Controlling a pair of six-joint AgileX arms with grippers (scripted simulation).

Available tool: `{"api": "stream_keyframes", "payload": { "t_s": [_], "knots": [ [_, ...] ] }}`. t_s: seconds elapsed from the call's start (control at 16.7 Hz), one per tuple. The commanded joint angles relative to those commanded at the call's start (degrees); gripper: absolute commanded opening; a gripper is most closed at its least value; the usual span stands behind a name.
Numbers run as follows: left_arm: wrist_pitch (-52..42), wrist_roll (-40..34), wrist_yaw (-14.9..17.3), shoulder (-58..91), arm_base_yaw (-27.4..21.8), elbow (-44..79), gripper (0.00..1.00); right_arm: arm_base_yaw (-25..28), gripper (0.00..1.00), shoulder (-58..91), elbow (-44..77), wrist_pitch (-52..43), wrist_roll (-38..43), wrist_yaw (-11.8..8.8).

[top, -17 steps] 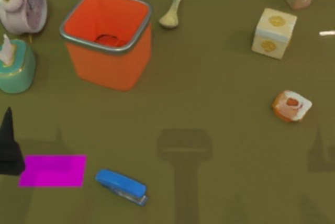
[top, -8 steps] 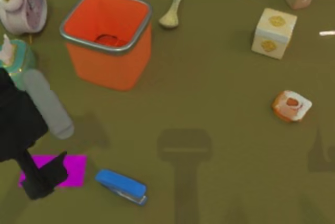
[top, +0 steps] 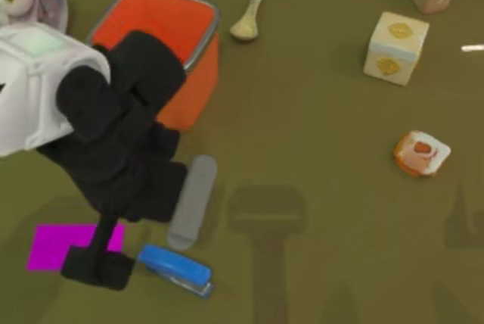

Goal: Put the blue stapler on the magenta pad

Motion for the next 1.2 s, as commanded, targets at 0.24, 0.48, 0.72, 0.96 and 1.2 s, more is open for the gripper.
{"api": "stream_keyframes", "payload": {
  "t_s": [0.24,0.48,0.72,0.96,1.2],
  "knots": [
    [-4.68,6.65,0.21,7.45,-3.31,6.39,1.00,0.00,1.00,0.00,0.00,0.00,0.00,0.00],
    [-4.96,7.05,0.22,7.95,-3.52,6.82,1.00,0.00,1.00,0.00,0.00,0.00,0.00,0.00],
    [-2.64,7.10,0.22,8.79,-3.39,5.24,1.00,0.00,1.00,0.00,0.00,0.00,0.00,0.00],
    [6.85,7.14,0.23,12.74,-3.49,-0.11,1.00,0.00,1.00,0.00,0.00,0.00,0.00,0.00],
    [16.47,7.16,0.25,16.83,-3.56,-5.59,1.00,0.00,1.00,0.00,0.00,0.00,0.00,0.00]
  ]
}}
